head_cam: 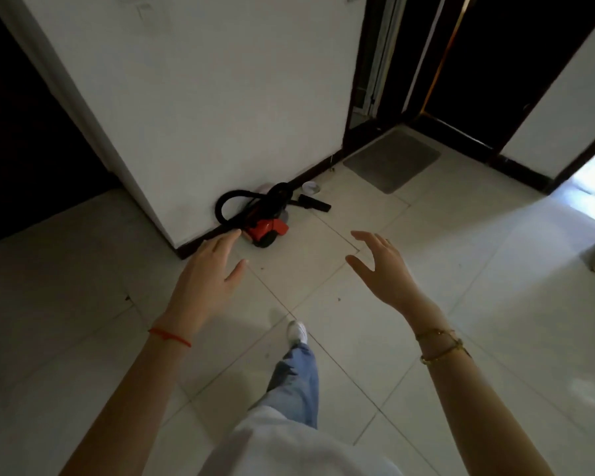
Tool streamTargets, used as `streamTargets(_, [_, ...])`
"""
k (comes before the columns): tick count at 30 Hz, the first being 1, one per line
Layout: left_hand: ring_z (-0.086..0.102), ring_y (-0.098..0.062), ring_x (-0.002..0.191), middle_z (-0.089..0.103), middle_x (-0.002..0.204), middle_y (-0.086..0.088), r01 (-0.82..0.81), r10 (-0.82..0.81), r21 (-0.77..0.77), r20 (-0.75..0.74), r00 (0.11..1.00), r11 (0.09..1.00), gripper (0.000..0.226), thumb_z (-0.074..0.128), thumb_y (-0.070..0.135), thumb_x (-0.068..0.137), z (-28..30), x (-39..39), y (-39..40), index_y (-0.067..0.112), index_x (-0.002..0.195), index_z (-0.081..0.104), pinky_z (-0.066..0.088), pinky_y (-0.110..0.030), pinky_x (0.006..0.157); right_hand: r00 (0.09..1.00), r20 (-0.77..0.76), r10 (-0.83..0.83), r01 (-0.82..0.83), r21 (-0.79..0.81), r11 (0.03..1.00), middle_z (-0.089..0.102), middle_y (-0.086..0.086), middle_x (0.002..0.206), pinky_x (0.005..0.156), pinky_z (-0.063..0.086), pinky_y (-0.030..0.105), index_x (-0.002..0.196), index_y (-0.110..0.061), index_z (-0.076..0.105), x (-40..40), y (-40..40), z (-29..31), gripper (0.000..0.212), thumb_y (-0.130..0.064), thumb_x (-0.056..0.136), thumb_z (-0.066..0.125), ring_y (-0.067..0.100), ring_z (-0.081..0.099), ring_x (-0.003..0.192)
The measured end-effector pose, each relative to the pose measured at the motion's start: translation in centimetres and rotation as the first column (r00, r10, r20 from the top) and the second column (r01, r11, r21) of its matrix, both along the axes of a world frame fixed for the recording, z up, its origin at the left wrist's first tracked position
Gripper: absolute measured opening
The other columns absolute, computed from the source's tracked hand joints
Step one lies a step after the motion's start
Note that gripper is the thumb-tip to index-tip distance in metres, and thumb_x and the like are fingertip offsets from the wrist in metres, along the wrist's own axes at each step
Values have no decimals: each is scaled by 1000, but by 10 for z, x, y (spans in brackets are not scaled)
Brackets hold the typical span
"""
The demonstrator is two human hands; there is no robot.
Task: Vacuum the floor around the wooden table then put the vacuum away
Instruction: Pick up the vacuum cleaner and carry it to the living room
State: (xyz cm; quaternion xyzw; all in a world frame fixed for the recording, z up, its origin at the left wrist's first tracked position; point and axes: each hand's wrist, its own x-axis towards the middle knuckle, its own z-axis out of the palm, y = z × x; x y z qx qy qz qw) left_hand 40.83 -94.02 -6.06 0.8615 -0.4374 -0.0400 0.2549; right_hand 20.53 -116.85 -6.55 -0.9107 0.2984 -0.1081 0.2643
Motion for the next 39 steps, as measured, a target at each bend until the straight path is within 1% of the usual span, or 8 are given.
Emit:
streamTargets(4, [42,-20,130,46,140,-7,-26,26,-11,2,1000,1000,54,54,27,94,-12,57,-61,11,143,38,39,-34,106,999,-25,48,-48,-2,999,46,0,143,114,34,38,140,-23,39,72,-68,-12,51,-39,94,52,17,42,133])
streamTargets(9, [46,-17,123,50,134,-4,-83,81,-42,-42,996,996,50,52,29,94,-6,134,-138,15,141,40,44,-37,101,995,-39,95,-96,-12,995,46,-1,143,114,33,38,140,-24,39,167,-153,-5,51,-41,94,52,17,41,133])
streamTargets(12, [49,-21,118,53,131,-7,-106,105,-45,-5,994,993,48,55,25,93,4,173,-177,12,138,43,44,-34,98,992,-13,125,-125,-18,992,47,0,141,113,34,37,140,-23,41,217,-194,1,50,-39,94,53,18,42,132])
streamTargets(14, [48,-24,120,52,133,-10,-120,121,-15,15,993,993,49,56,22,93,9,196,-199,8,138,43,42,-36,101,989,-6,150,-150,-19,988,48,1,141,113,33,39,139,-23,42,244,-217,2,50,-38,93,54,19,42,131])
streamTargets(24, [45,-22,125,48,138,-8,-227,227,9,-19,974,974,51,53,24,96,5,259,-282,9,142,39,39,-35,105,959,11,282,-283,15,959,51,4,139,105,31,29,138,-19,44,344,-312,-18,49,-34,93,56,22,46,128])
streamTargets(29, [44,-19,125,46,139,-5,-287,287,7,-44,957,958,50,52,25,96,-6,276,-325,13,143,37,37,-30,106,942,2,335,-334,62,940,48,4,141,108,32,28,139,-16,43,385,-361,-31,51,-31,92,58,20,46,130])
streamTargets(34, [43,-19,126,45,140,-5,-364,364,22,-70,929,931,50,52,25,96,-24,297,-369,14,143,37,36,-27,104,918,27,395,-396,87,914,53,14,133,107,40,43,135,-6,46,423,-410,-45,49,-24,92,60,30,49,124])
streamTargets(39, [49,-23,120,51,133,-9,-406,410,73,-37,911,911,47,54,23,95,-52,336,-401,9,139,43,41,-32,103,915,-13,404,-397,150,905,51,17,135,109,37,45,136,-4,45,471,-451,-74,49,-22,93,59,32,46,126])
